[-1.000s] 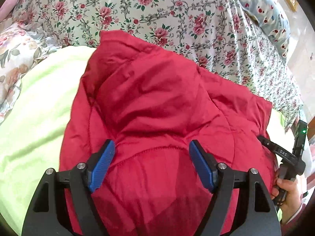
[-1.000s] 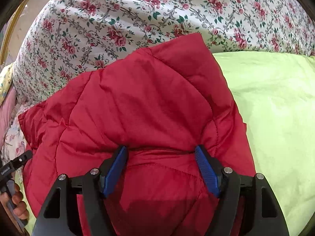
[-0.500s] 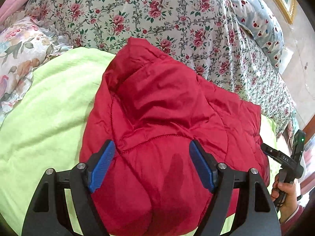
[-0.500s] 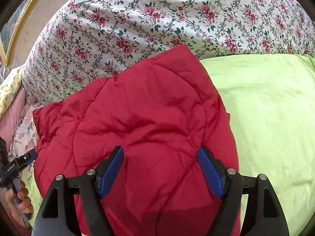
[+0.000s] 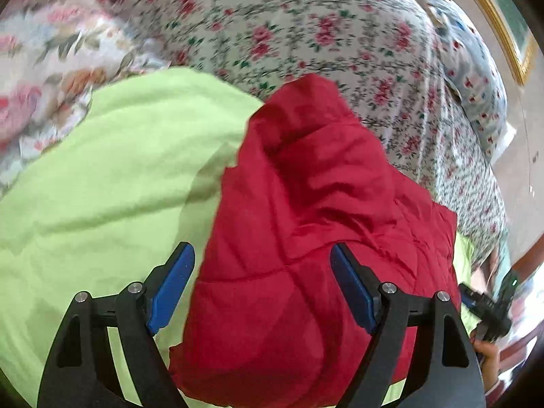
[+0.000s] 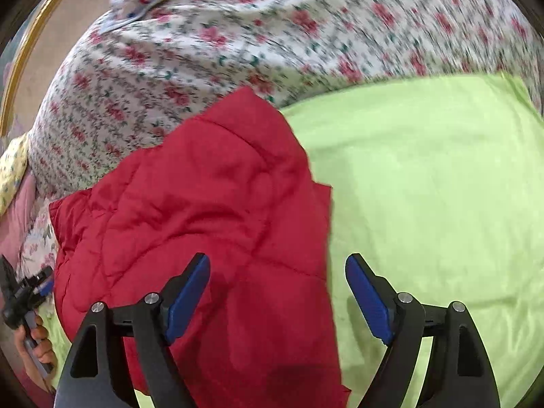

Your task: Fold large clothes

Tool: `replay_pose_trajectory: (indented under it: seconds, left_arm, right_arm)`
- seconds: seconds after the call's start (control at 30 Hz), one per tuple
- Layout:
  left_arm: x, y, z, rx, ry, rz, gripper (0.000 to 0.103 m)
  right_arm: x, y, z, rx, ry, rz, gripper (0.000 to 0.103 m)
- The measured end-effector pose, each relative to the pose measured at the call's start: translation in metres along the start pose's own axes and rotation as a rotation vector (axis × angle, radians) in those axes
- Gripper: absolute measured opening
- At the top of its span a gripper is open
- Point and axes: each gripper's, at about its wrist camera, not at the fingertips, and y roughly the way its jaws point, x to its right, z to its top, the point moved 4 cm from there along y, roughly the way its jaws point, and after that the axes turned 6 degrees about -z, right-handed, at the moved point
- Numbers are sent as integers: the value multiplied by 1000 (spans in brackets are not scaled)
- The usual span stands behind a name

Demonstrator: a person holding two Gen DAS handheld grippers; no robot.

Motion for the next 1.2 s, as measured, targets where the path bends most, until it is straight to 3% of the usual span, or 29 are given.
replay_pose_trajectory:
  seconds: [0.2,0.47,0.57,0.67,0.73,0.83,0.93,1.2]
  left_arm:
    - [-20,18,-5,-58,-121,-88,83]
    - [-10,51,-11,-165,-135,-195,87]
    - [-4,58,-13,-186,-102,-197,87]
    - [-1,53,-14,-188,-92,-225,70]
    - [5,47,-14,-187,-63,-229,57]
    - [17,32,-14,-176,-15,-227,49]
    - [23,17,-16,-170,2,-233,45]
    - [35,-42,-43,-172,42,-287,42]
  right_arm:
    - [12,18,-11,-68,88,84,83]
    - [8,37,-12,-122,160,185,87]
    - [4,47,-15,-160,183,223,86]
    - [-1,50,-19,-180,190,243,74]
    - [-4,46,-19,-182,179,241,57]
    - [-11,32,-17,-178,160,240,39]
    - [-17,15,-18,-173,148,234,34]
    - [-21,-39,-47,-180,127,272,31]
